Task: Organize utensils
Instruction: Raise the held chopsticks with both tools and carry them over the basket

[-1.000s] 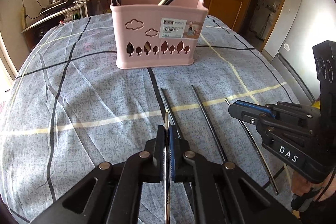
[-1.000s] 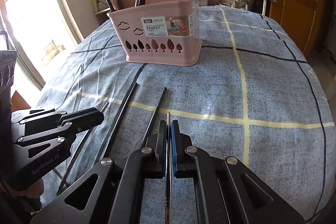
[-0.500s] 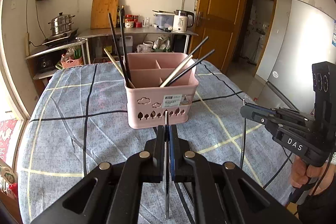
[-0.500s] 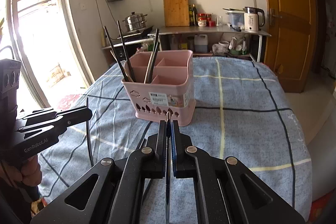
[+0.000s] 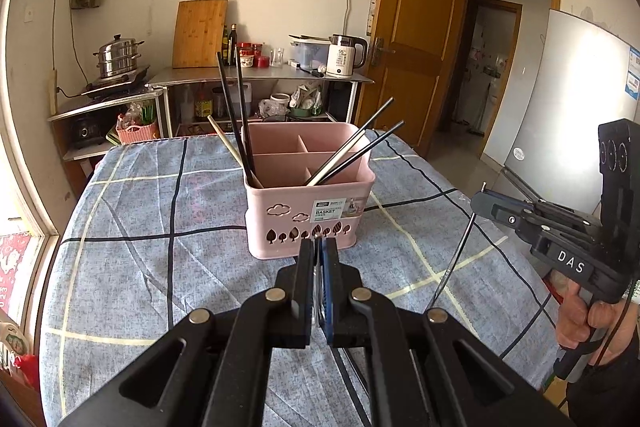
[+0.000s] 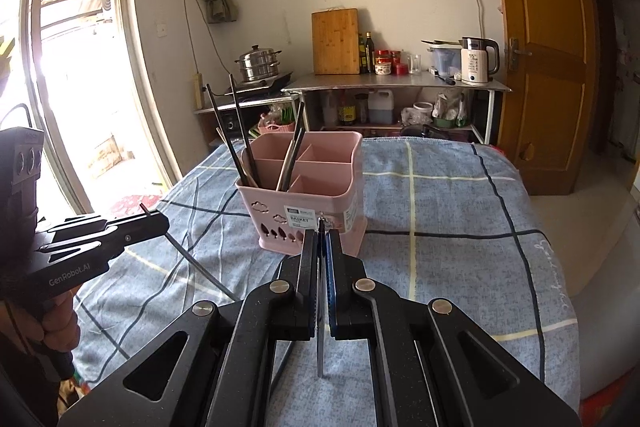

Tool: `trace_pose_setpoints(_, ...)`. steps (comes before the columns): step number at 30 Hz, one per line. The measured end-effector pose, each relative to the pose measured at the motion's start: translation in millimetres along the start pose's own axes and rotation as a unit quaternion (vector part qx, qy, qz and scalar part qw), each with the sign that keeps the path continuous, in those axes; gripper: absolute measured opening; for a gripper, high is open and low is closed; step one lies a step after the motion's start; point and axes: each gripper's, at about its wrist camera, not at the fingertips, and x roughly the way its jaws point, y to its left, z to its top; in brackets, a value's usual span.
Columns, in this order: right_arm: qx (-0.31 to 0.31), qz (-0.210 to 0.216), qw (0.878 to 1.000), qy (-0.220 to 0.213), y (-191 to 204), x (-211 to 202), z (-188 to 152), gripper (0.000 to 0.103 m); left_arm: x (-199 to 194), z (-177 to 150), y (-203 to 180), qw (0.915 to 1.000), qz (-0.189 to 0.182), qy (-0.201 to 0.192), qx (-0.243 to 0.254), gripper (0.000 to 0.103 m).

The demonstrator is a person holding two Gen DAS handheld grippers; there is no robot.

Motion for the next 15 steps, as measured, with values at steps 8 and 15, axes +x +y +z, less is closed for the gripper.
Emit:
trace_pose_setpoints(8,0.0,0.003,1.0,-0.006,-1.2,-1.9,1.9,0.004,-0.5,0.5,0.0,1.0,0.001,0.001,-0.001,0.004)
trace_pose_setpoints(15,-0.003,0.001,1.0,0.0,-2.7,0.2,-1.1,0.004,-0.9,1.0,-1.5,1.0,0.0,0.002,0.0,0.004)
